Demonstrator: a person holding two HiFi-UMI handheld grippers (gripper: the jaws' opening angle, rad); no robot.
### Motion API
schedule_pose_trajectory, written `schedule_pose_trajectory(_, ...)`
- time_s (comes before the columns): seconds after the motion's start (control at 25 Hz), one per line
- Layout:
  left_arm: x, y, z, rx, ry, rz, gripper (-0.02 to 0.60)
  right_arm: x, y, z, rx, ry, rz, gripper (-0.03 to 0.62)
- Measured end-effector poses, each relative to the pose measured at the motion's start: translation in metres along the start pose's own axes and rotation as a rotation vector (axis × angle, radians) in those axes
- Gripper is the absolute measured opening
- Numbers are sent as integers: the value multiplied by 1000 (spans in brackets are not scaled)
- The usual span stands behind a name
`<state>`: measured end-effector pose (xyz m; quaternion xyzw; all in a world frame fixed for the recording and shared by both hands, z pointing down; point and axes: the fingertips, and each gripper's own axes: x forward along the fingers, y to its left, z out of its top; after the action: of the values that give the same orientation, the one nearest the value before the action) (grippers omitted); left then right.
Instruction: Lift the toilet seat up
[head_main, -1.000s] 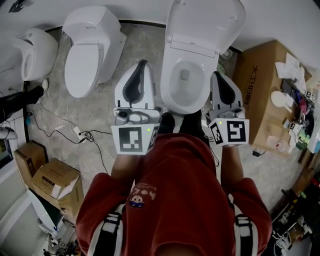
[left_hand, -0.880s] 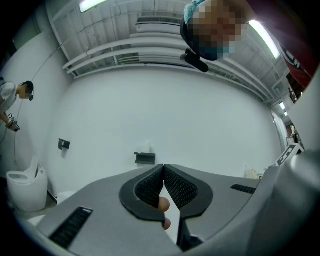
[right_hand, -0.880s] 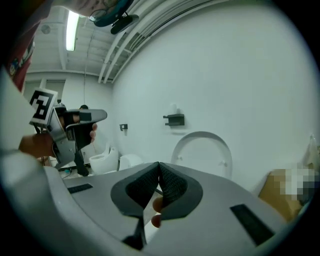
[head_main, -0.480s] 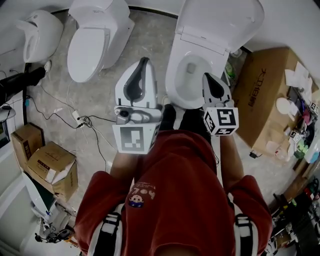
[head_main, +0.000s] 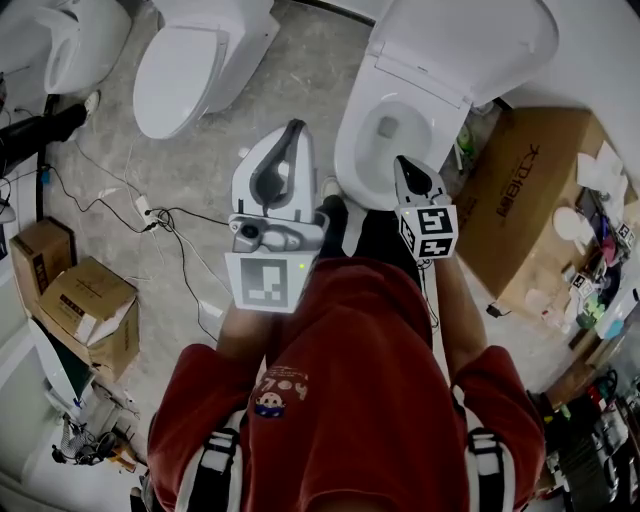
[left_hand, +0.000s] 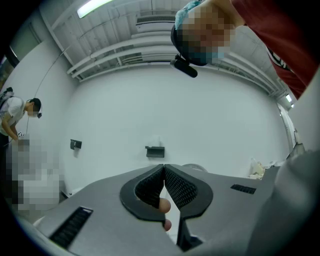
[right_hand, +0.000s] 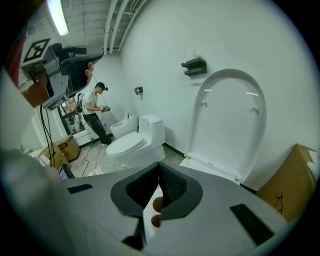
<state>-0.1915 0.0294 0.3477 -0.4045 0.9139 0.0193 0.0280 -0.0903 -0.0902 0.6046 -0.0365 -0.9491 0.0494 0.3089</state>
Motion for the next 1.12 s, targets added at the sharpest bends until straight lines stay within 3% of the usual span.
schedule_pose_trajectory(0.36,-14,8,-22,-9,35,50,18,27,6,-61,-45,160,63,14)
schedule_pose_trajectory(0.76,-37,32,-31,7,51,95,18,48,40,-78,-108,235,105,14)
schedule_pose_trajectory(1.12,-42,26,-49,62,75,100,18,58,52,-113,-165,333,136,14)
